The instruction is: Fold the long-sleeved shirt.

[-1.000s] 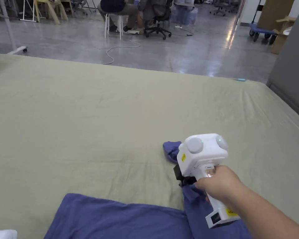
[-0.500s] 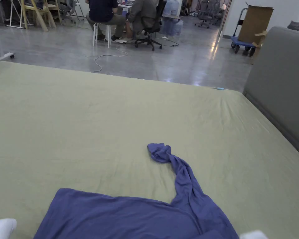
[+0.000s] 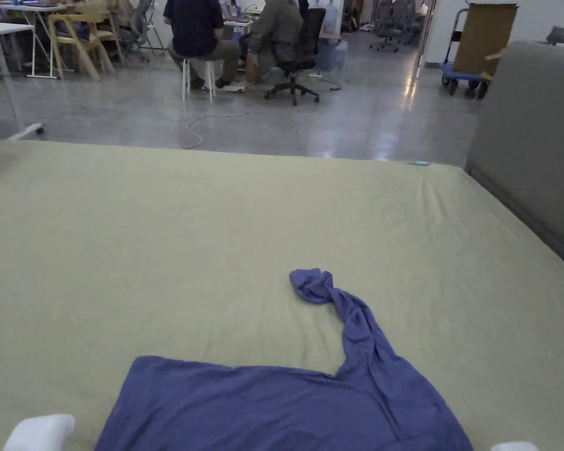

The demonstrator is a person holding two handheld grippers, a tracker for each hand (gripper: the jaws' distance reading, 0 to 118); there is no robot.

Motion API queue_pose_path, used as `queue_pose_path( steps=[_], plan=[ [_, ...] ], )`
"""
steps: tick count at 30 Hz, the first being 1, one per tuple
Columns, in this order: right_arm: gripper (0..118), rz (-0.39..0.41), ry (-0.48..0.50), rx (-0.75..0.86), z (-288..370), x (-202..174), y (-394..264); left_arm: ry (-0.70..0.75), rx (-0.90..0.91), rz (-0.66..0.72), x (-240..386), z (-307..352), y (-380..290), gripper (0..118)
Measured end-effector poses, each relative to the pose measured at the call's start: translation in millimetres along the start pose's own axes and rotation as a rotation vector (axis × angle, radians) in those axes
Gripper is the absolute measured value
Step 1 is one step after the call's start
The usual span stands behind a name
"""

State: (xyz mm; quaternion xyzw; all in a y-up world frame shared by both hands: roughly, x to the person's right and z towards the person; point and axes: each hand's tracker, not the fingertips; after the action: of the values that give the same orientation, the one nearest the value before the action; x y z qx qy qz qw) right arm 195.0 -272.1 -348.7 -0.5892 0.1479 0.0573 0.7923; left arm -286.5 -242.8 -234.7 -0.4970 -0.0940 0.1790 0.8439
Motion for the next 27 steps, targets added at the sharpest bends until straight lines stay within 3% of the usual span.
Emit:
queue_pose_path(
  steps=[2,3,4,5,6,7,9,10,11,12,13,14,15,20,23,25,26,27],
  plan=[
    [102,-0.02,0.031,0.116,24.2,-6.0,14.8,0.015,0.0,0.001,-0.4,-2.4,2.2,0],
    [81,-0.047,0.063,0.127,26.4,-7.6,19.7,0.018,0.0,0.003,-1.7,-5.4,2.7,0],
    [81,-0.069,0.085,0.138,25.2,-8.2,23.3,0.023,-0.004,0.008,-3.6,-9.5,3.4,0],
    [69,-0.057,0.085,0.157,19.8,-11.5,23.5,0.031,-0.01,0.019,-6.3,-14.2,5.3,0],
    [17,-0.035,0.058,0.156,12.7,-16.7,23.8,0.035,-0.017,0.028,-8.0,-18.1,6.7,0],
    [0,-0.009,0.007,0.141,-0.9,-22.1,23.7,0.03,-0.023,0.034,-10.1,-23.1,9.3,0],
    [0,-0.011,-0.003,0.119,-21.2,-27.6,18.5,0.02,-0.03,0.045,-17.8,-34.2,20.1,0],
    [0,-0.02,0.068,0.116,-26.9,-27.2,16.1,0.014,-0.026,0.046,-21.1,-39.6,29.5,1],
    [0,-0.047,0.138,0.127,-30.4,-26.2,14.0,0.011,-0.015,0.043,-24.0,-44.9,39.9,21],
    [0,-0.081,0.187,0.135,-30.3,-24.2,13.4,0.044,0.034,0.014,-28.4,-52.3,54.8,77],
    [0,-0.106,0.21,0.139,-33.1,-23.1,11.7,0.102,0.053,-0.015,-34.7,-64.8,72.3,116],
    [0,-0.109,0.206,0.141,-35.4,-22.0,10.7,0.155,0.056,-0.04,-40.9,-80.8,89.8,116],
    [0,-0.109,0.195,0.146,-33.1,-22.4,10.6,0.144,0.193,-0.063,-48.9,-85.4,112.1,115],
    [0,-0.127,0.139,0.152,-33.7,-12.9,11.1,0.37,0.02,-0.076,-91.5,-192.7,178.5,114],
    [0,-0.113,0.047,0.138,-37.7,2.1,15.0,0.477,-0.041,-0.143,-105.2,-242.6,185.0,93],
    [0,-0.121,0.039,0.132,-35.6,8.3,21.6,0.437,-0.099,-0.152,-111.7,-258.8,184.7,92],
    [0,-0.126,0.028,0.129,-36.1,16.1,28.4,0.45,-0.065,-0.153,-107.7,-252.3,183.4,83],
    [0,-0.127,0.019,0.131,-36.6,21.4,34.1,0.456,-0.065,-0.16,-102.5,-247.5,183.5,64]
  ],
)
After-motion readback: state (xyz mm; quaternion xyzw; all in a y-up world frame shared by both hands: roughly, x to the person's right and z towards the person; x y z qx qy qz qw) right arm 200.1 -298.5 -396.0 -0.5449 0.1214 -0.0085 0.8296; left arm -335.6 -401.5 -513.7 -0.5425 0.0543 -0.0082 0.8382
